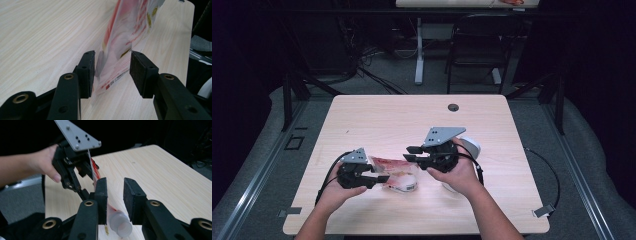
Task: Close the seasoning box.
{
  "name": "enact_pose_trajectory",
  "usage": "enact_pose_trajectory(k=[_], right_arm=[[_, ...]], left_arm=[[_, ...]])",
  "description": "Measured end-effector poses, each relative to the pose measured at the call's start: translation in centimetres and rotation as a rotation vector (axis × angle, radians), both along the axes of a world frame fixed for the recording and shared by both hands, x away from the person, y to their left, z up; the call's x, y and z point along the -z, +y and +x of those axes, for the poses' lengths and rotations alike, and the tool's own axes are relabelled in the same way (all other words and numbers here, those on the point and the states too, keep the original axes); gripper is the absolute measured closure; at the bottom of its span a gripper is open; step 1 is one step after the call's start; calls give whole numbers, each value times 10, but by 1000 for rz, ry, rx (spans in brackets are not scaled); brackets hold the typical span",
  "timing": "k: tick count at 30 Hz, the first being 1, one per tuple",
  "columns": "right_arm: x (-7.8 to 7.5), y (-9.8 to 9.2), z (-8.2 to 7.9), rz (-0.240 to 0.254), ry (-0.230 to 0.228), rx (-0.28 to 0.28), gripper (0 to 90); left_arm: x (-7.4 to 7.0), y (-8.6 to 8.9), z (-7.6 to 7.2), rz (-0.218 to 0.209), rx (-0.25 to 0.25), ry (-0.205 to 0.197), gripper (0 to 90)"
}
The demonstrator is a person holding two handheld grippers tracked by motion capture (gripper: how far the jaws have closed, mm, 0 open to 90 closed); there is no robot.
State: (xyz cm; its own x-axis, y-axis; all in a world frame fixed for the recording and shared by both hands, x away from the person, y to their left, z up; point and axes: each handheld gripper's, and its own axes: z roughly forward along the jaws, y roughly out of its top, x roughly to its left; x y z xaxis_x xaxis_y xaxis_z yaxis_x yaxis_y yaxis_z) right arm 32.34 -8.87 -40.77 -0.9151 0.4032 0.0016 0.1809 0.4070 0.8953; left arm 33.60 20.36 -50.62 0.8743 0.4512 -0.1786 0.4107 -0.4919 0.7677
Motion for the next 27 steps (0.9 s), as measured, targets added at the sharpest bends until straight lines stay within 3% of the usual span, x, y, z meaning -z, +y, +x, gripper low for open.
enact_pose_trajectory(k=[13, 20, 23, 27], right_arm=[[-10, -10, -3, 45, 8, 20, 655], [-10, -27, -2, 54, 8, 101, 623], [-8, -39, -1, 50, 7, 157, 614], [-5, -49, -1, 45, 12, 191, 595]], left_arm=[[-7, 11, -2, -15, -23, -3, 529], [-17, 17, -3, -15, -42, -26, 515], [-19, 21, -3, -14, -46, -12, 532], [-21, 27, -4, -20, -51, -8, 543]])
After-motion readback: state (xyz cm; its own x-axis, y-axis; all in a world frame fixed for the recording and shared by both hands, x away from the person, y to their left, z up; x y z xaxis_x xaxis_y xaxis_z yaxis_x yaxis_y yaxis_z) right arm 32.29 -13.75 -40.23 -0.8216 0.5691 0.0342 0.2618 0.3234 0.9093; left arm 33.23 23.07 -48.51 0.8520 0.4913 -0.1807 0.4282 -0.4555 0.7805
